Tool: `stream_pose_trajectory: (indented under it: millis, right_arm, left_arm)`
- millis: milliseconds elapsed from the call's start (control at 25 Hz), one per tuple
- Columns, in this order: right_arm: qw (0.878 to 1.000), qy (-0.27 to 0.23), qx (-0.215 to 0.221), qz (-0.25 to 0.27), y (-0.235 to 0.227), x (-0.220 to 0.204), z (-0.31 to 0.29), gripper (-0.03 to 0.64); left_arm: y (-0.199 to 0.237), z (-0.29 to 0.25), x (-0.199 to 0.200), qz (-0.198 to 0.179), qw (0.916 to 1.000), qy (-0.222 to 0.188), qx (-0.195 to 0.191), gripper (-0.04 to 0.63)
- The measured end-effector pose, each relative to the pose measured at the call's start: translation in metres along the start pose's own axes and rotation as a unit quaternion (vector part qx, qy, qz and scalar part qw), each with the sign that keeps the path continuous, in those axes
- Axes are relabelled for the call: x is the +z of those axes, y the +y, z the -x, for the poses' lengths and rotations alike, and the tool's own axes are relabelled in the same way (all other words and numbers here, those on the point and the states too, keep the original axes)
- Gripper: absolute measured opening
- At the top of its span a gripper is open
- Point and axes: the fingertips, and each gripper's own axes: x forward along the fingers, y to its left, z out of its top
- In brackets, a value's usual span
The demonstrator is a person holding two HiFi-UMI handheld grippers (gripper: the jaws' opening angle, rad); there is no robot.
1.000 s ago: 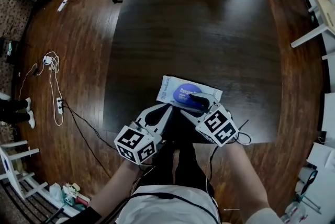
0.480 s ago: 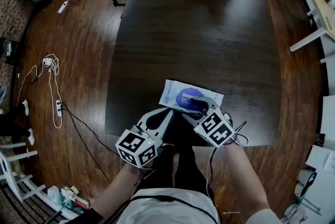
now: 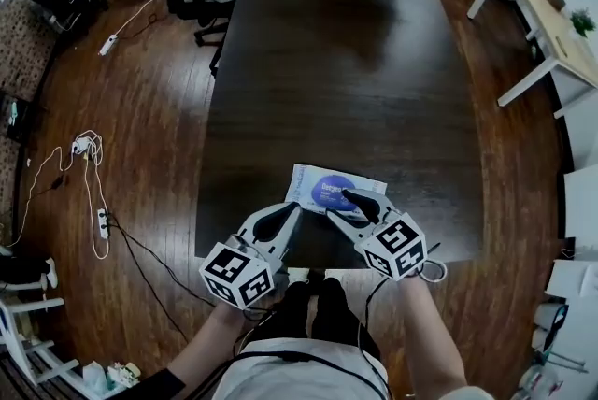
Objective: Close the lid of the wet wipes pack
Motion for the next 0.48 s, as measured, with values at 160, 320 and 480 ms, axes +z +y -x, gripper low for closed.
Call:
stream_pose_trajectory:
  millis: [160, 320, 480]
  right_arm:
    - [0.997, -0.058, -0.041, -0.010, 0.007, 0.039, 0.037, 0.176]
    - [0.991, -0.112, -0.076, -0.010, 0.019, 0.080, 0.084, 0.176]
    - [0.984, -0.149, -0.099, 0.014, 0.036, 0.110, 0.128, 0.176]
  left_arm:
    - [-0.016, 0.011, 0.027, -0.013, 0.9996, -0.018, -0.015, 0.002]
    - [-0.036, 0.022, 0.060, -0.038, 0.9979, -0.042, -0.032, 0.002]
    - [-0.059, 0.034, 0.091, -0.071, 0.9945, -0.066, -0.041, 0.002]
